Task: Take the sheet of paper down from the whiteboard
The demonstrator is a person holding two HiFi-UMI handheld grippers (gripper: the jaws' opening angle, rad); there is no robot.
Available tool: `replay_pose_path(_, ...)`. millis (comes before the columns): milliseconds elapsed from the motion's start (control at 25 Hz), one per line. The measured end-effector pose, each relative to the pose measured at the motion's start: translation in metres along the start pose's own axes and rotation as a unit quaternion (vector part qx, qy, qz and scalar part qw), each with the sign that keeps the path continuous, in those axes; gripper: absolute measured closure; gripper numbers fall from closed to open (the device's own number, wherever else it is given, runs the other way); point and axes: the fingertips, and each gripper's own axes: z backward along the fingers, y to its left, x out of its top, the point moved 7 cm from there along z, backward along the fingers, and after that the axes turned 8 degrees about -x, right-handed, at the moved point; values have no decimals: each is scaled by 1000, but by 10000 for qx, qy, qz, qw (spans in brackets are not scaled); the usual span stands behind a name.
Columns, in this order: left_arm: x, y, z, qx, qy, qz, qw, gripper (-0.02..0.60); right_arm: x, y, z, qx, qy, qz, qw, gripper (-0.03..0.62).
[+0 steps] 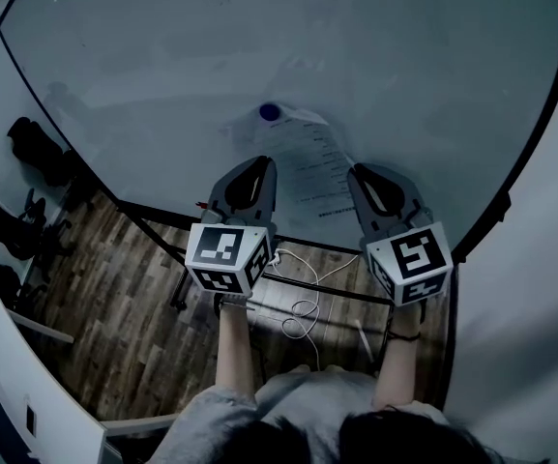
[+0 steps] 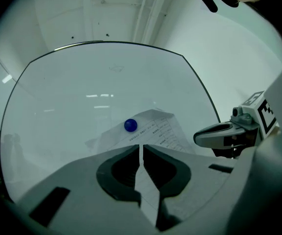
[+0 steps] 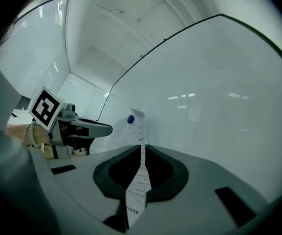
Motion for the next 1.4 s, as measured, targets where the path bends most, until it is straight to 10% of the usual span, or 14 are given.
replay_pose_path(720, 32, 23, -35, 79, -340, -663, 9972, 474, 11, 4, -26, -200, 34, 162, 9997, 485)
replay_pose_path(1400, 36, 24, -54, 392, -267, -983, 9940, 466, 8, 5, -42, -317, 295, 476, 9979, 533)
